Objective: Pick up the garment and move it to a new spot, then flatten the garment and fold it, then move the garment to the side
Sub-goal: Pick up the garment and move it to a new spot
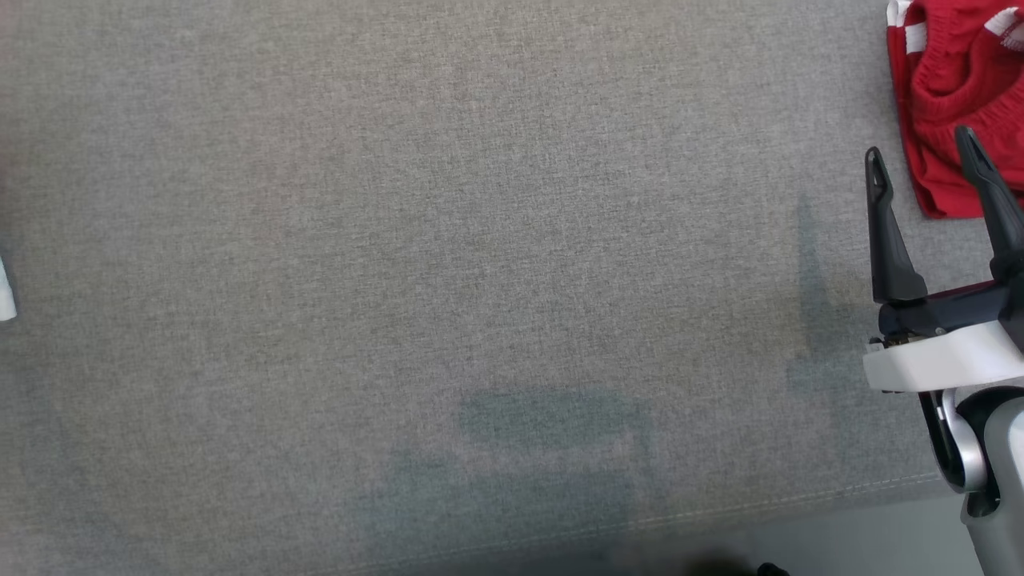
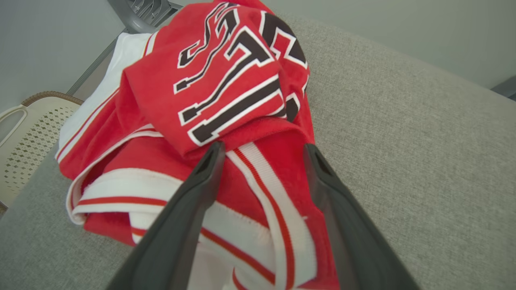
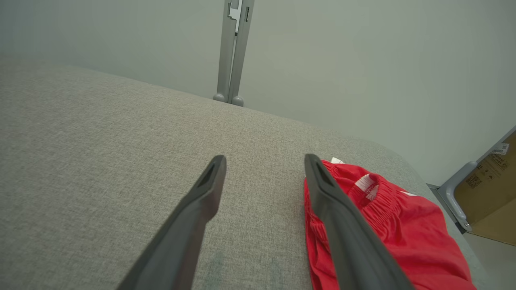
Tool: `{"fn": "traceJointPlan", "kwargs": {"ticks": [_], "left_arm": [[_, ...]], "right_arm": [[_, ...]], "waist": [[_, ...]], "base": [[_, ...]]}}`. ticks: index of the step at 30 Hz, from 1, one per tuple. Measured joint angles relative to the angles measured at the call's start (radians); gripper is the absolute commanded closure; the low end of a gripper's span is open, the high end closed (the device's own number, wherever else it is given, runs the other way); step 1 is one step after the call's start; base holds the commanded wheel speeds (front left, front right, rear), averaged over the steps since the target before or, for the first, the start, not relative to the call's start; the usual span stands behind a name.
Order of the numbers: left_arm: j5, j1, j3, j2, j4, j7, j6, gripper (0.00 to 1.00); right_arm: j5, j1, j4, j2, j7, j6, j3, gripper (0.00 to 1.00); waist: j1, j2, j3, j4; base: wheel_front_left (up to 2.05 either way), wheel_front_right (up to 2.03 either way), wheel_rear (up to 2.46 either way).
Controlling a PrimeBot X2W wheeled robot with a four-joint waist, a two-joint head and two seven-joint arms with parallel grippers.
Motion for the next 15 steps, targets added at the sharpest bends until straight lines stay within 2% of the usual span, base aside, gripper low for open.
{"fn": "traceJointPlan", "kwargs": {"ticks": [8, 10, 11, 12, 15], "left_arm": [[0.046, -0.003, 0.026, -0.004, 0.055, 0.0, 0.0, 0.0], [0.049, -0.008, 0.033, -0.006, 0.067, -0.002, 0.0, 0.64], [0.052, -0.013, 0.036, -0.009, 0.073, -0.009, 0.0, 0.64], [0.053, -0.017, 0.036, -0.012, 0.077, -0.017, 0.0, 1.0], [0.056, -0.023, 0.033, -0.021, 0.077, -0.058, 0.0, 1.0]], "right_arm": [[0.0, -0.022, -0.005, -0.003, 0.0, 0.005, 0.001, 0.0], [0.0, -0.022, -0.005, -0.002, 0.0, 0.005, 0.001, 0.0], [0.0, -0.022, -0.004, -0.002, 0.0, 0.005, 0.001, 0.0], [0.0, -0.024, -0.002, -0.002, 0.0, 0.005, 0.001, 0.0], [0.0, -0.035, 0.007, -0.001, 0.0, 0.005, 0.001, 0.0]], "waist": [[0.0, 0.0, 0.032, -0.013], [0.0, 0.0, 0.034, -0.014], [0.0, 0.0, 0.035, -0.014], [0.0, 0.0, 0.034, -0.014], [0.0, 0.0, 0.026, -0.013]], "base": [[0.0, 0.0, 0.0], [0.0, 0.0, 0.0], [0.0, 0.0, 0.0], [0.0, 0.0, 0.0], [0.0, 0.0, 0.0]]}}
